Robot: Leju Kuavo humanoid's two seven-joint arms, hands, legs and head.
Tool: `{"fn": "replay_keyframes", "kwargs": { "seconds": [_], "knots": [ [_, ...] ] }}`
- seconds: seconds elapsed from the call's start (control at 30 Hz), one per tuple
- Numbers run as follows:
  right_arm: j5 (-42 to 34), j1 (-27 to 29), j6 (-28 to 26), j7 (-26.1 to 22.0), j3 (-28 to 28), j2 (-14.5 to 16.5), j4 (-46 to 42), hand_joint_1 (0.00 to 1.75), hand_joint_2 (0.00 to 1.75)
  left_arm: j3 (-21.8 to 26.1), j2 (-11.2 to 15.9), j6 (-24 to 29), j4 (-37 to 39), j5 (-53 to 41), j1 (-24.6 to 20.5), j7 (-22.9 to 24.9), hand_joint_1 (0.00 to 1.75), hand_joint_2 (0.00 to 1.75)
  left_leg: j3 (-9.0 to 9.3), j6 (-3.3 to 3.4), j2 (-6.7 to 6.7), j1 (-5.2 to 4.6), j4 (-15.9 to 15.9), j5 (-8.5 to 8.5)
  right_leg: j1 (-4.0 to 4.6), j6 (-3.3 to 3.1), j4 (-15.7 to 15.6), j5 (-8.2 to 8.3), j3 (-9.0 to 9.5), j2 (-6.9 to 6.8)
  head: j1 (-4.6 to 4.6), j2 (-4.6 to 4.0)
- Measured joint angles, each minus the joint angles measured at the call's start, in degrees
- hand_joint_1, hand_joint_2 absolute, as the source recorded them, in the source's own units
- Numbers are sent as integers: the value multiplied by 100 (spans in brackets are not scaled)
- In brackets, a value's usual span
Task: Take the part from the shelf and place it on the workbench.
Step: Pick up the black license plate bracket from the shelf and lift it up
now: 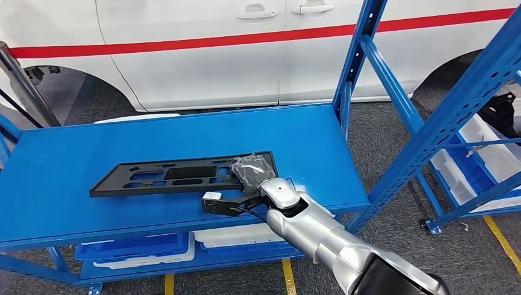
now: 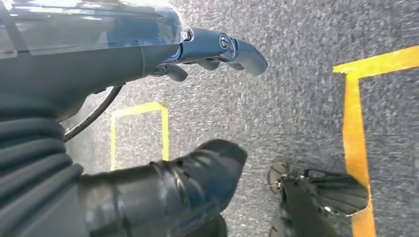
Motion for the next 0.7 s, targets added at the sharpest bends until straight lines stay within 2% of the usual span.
{"fn": "replay_keyframes", "kwargs": {
  "seconds": [0.03, 0.13, 0.2, 0.23, 0.3, 0.33, 0.37, 0.4, 0.47, 0.53, 0.57, 0.63, 0.7],
  "knots": [
    [-1, -4, -8, 6, 0, -4, 4, 175, 175, -1, 2, 4, 1, 2, -4, 0, 0, 175, 91, 28, -4, -9, -192, 36, 8, 36, 13, -3, -8, 10, 1, 0],
    [-2, -12, -25, 21, 0, -29, 15, 175, 175, -5, 8, -14, 0, 16, 0, -2, 0, 175, 112, 150, -4, -28, -255, 35, 17, 139, 12, 3, -15, 32, 3, 0],
    [15, -12, -74, 42, 0, -55, 19, 175, 175, -8, 15, -91, -1, 32, 0, 20, 0, 175, 116, 239, 13, -15, -289, 68, 6, 188, 184, -131, -87, 27, 5, 0],
    [46, -2, -131, 67, 0, -66, 20, 175, 175, -10, 17, -129, -1, 35, -2, 47, 0, 175, 110, 276, 24, -11, -302, 84, -2, 205, 449, -297, -211, 24, 7, 0],
    [168, 48, -319, 156, 0, -82, 23, 175, 175, -21, 19, -154, -1, 19, 2, 121, 0, 175, 72, 313, 31, -27, -299, 95, -8, 224, 1220, -678, -584, 22, 6, 0],
    [262, 89, -439, 229, 0, -87, 25, 175, 175, -28, 20, -152, 0, 10, 7, 153, 0, 175, 54, 319, 32, -35, -294, 99, -11, 230, 1552, -790, -748, 21, 6, 0],
    [383, 130, -583, 323, 1, -90, 25, 175, 175, -36, 19, -153, 1, 0, 13, 178, 0, 175, 42, 322, 28, -41, -288, 101, -12, 229, 1678, -781, -812, 21, 5, 0],
    [530, 174, -745, 440, 1, -91, 21, 175, 175, -49, 19, -163, 1, -11, 15, 197, 0, 175, 37, 322, 19, -44, -280, 101, -13, 219, 1568, -657, -756, 20, 6, 0],
    [875, 256, -1107, 714, 2, -95, -2, 175, 175, -98, 16, -200, 1, -49, 11, 236, 0, 175, 38, 307, -3, -48, -254, 93, -8, 170, 831, -266, -398, 20, 7, 0],
    [1191, 316, -1425, 945, 2, -103, -35, 175, 175, -143, 13, -241, 1, -89, 7, 283, 0, 175, 5, 266, -18, -72, -210, 92, 19, 119, 212, -46, -120, 24, 5, 0],
    [1368, 354, -1587, 1056, 2, -111, -66, 175, 175, -156, 13, -264, 1, -99, 8, 308, 0, 175, -18, 238, -20, -74, -197, 101, 39, 101, 99, -28, -87, 32, 4, 0],
    [1825, 473, -1950, 1258, 1, -143, -174, 175, 175, -187, 13, -334, 0, -107, 9, 346, 0, 175, -45, 182, -22, -74, -204, 124, 47, 68, 83, -5, -111, 47, 3, 0],
    [2284, 606, -2272, 1387, -5, -178, -299, 175, 175, -231, 14, -411, 1, -102, 11, 369, 0, 175, -99, 129, -15, -70, -73, -5, 14, 10, 34, 46, -119, 42, -1, 0]
  ]
}}
